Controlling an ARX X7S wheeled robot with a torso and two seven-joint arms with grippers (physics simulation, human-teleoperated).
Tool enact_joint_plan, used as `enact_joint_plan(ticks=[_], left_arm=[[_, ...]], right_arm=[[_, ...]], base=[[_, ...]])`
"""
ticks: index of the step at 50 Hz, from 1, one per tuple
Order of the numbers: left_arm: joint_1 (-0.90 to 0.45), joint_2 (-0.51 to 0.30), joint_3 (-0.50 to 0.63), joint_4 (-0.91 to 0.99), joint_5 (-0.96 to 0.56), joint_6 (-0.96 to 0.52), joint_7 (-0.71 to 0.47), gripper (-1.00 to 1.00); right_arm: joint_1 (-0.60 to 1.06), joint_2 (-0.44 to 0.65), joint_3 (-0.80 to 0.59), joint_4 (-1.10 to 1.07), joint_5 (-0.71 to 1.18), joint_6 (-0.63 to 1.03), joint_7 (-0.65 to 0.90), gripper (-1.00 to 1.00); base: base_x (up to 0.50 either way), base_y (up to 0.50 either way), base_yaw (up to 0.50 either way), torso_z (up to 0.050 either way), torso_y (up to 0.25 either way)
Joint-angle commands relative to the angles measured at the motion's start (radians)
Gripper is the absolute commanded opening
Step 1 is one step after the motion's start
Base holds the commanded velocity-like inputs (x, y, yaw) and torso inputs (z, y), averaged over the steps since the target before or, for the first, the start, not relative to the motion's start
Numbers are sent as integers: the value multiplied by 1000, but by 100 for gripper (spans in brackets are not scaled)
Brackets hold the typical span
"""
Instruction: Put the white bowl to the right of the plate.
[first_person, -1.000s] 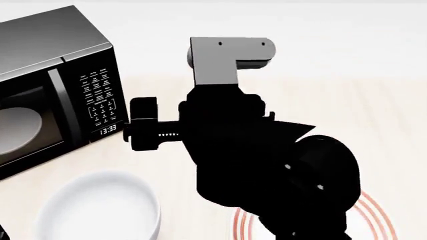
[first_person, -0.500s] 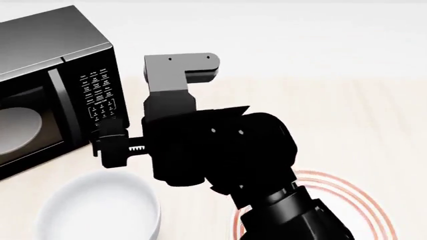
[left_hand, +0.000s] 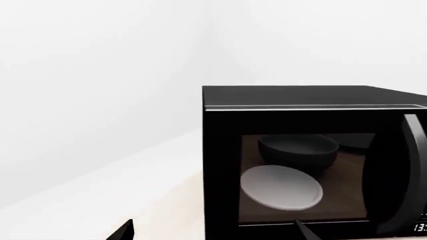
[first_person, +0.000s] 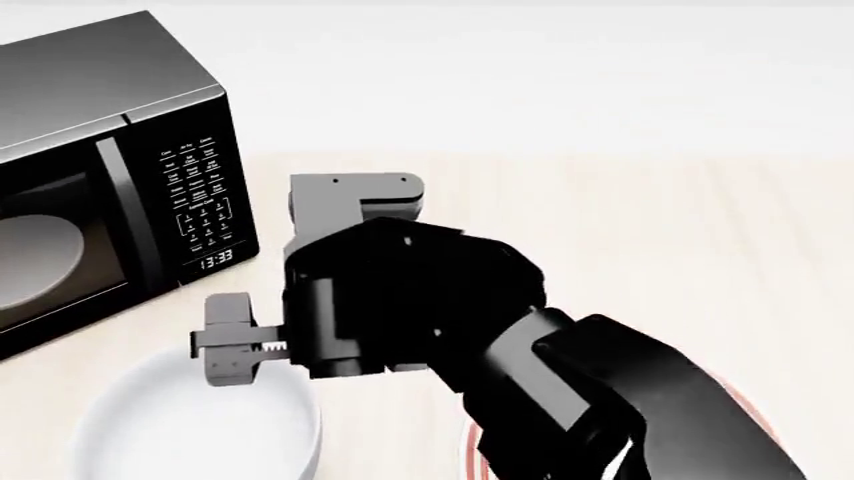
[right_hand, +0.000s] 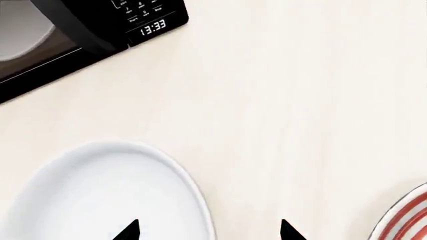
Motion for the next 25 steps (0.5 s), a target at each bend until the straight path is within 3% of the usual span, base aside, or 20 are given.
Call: enact_joint_plan(ticks=[1,25], left_arm=[[2,-3,-8,1,-10,1,-5,100],[9,-10,-5,10,-21,3,-11,100]], right_arm=[[51,0,-251,71,254,-23,-15,100],[16,0,-253,66,287,84,-60,100]], base=[[0,0,0,0,0],[0,0,0,0,0]])
